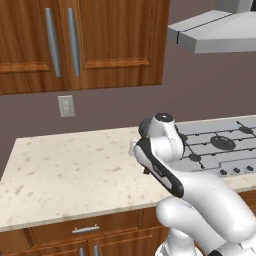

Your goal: Place both pans onto different burners. Then place the squash and the fish on different pans.

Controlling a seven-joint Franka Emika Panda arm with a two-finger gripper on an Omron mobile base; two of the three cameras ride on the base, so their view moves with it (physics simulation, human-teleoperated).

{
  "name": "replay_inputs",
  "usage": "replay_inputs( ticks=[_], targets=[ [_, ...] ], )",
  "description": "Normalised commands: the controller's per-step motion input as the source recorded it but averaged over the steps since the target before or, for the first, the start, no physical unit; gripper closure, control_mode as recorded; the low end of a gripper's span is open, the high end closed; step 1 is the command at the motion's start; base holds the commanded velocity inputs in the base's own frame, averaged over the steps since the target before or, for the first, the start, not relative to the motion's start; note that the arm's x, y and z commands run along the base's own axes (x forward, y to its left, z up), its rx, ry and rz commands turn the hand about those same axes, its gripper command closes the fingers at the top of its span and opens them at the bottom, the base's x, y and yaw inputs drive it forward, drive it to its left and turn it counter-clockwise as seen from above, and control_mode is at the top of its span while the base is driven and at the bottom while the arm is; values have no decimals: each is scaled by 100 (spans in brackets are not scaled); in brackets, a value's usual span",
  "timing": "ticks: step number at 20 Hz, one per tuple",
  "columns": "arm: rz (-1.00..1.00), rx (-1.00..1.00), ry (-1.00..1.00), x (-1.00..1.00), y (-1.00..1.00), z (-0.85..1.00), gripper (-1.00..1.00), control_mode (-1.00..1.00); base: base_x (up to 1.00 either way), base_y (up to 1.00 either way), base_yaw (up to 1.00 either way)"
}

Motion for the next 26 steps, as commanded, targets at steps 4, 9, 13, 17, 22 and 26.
replay_inputs(
  ticks=[4, 9, 13, 17, 22, 26],
  targets=[
    [-14, -2, 0, -24, -42, 20, 100, -100, 0, 0, 0],
    [-13, 0, 4, -17, -50, 14, 100, -100, 0, 0, 0],
    [-5, 0, 3, 0, -37, 7, 100, -100, 0, 0, 0],
    [0, 0, 0, 0, -23, 3, 100, -100, 0, 0, 0],
    [0, 0, 5, 0, -30, 0, 100, -100, 0, 0, 0],
    [0, 1, 10, 0, -38, -3, 100, -100, 0, 0, 0]
  ],
)
